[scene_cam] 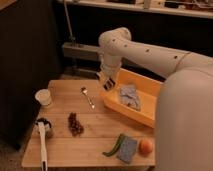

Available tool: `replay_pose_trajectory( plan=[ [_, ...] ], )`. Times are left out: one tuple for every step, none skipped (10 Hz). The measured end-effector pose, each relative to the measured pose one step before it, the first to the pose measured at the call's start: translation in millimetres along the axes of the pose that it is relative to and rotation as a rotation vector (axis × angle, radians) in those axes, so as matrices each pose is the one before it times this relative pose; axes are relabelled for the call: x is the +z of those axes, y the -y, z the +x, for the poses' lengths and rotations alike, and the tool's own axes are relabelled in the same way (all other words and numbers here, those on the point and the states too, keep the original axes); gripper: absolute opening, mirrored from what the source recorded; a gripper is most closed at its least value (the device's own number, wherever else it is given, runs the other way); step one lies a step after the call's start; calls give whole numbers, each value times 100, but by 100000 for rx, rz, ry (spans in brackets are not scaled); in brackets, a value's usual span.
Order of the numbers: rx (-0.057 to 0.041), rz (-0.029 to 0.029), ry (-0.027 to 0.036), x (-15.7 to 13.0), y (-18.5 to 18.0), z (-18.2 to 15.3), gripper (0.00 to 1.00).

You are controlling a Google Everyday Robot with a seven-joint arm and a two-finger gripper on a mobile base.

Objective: Wipe tray with eraser

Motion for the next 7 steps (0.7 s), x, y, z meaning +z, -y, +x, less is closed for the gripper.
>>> replay_pose_trajectory(
  plan=[
    [3960, 1855, -546, -292, 1708, 1896, 0],
    [3094, 2032, -348, -135, 1460, 1480, 0],
    [3741, 1827, -367, -98, 1568, 1726, 0],
    [5069, 1972, -407, 92, 2068, 2206, 0],
    [4953, 1321, -133, 490, 1849, 1823, 0],
    [3214, 940, -129, 666, 1170, 1085, 0],
    [4047, 353, -161, 1996, 1240, 1755, 0]
  ],
)
